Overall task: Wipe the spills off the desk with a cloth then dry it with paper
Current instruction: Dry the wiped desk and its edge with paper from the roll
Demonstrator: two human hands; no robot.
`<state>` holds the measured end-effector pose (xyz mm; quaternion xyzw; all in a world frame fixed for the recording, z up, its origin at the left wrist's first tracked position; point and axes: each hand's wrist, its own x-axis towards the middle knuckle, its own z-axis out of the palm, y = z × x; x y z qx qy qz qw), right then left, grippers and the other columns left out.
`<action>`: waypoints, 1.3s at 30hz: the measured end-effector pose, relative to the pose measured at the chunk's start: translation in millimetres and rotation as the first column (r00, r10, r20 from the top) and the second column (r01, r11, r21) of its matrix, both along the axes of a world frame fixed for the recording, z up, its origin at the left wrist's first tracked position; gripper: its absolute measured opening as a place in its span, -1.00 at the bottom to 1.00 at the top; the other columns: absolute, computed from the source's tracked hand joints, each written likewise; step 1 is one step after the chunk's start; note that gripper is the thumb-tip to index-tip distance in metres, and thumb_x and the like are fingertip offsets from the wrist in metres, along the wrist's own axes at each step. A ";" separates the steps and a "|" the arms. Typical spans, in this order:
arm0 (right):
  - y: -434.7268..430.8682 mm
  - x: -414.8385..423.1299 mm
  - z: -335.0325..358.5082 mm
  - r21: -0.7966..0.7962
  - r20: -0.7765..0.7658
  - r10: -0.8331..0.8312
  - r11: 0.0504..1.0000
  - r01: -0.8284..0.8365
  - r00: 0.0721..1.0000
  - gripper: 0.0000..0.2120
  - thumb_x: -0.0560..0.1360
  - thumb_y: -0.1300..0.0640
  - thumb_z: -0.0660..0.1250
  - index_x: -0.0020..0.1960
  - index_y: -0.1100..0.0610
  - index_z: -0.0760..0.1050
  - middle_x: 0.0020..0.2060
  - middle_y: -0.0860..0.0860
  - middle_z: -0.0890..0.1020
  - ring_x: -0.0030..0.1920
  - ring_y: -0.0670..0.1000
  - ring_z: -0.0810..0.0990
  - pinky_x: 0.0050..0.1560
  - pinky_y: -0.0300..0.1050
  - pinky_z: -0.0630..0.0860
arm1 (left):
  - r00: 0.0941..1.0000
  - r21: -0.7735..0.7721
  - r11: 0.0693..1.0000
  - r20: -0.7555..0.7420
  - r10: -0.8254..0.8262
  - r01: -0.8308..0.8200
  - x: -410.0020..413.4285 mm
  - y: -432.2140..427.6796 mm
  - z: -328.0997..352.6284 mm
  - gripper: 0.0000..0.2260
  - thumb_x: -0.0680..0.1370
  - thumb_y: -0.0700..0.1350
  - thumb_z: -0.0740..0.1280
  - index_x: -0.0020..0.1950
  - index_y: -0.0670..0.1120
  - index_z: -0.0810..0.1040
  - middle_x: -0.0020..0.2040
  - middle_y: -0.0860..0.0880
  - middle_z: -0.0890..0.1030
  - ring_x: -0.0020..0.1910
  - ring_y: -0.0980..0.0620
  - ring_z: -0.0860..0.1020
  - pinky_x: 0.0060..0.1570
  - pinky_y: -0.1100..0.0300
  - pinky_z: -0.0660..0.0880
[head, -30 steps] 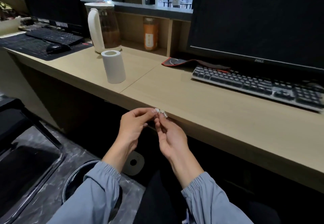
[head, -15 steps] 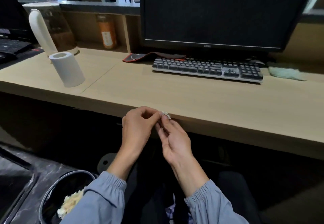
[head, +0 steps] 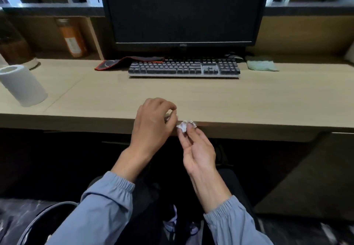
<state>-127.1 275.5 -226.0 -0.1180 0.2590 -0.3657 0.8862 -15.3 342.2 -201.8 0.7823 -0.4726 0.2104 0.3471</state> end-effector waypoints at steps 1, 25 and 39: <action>-5.4 -6.6 1.3 0.007 0.005 -0.022 1.000 0.022 1.000 -0.86 0.52 0.47 0.37 0.08 0.41 0.54 -0.12 0.20 0.68 -0.13 0.07 0.75 -0.03 -0.02 0.70 | 1.000 0.001 1.000 0.022 -0.010 0.010 -1.2 -7.8 1.2 -0.89 0.59 -0.07 0.40 0.06 -0.06 0.67 0.00 0.00 0.65 0.05 -0.08 0.56 0.10 -0.05 0.48; -177.2 -212.7 32.3 0.082 -0.025 -0.347 0.934 0.348 0.937 -0.49 0.23 0.39 0.44 0.18 0.35 0.54 0.07 0.17 0.68 0.15 0.14 0.64 -0.17 0.02 0.71 | 0.951 0.117 0.953 0.107 -0.292 0.279 -111.6 -157.9 1.1 -0.84 0.64 -0.04 0.34 0.12 -0.06 0.67 0.07 0.00 0.64 0.12 -0.07 0.58 0.14 -0.05 0.34; -182.9 -216.9 33.3 -0.203 -0.269 -0.592 0.806 0.556 0.760 -0.78 0.48 0.45 0.45 0.12 0.42 0.59 -0.01 0.27 0.72 -0.09 0.10 0.76 0.12 -0.04 0.66 | 0.934 0.090 0.936 0.085 -0.346 0.339 -108.8 -159.6 -6.8 -0.89 0.65 -0.05 0.36 0.09 -0.05 0.65 0.04 0.01 0.62 0.08 -0.05 0.57 0.08 0.02 0.32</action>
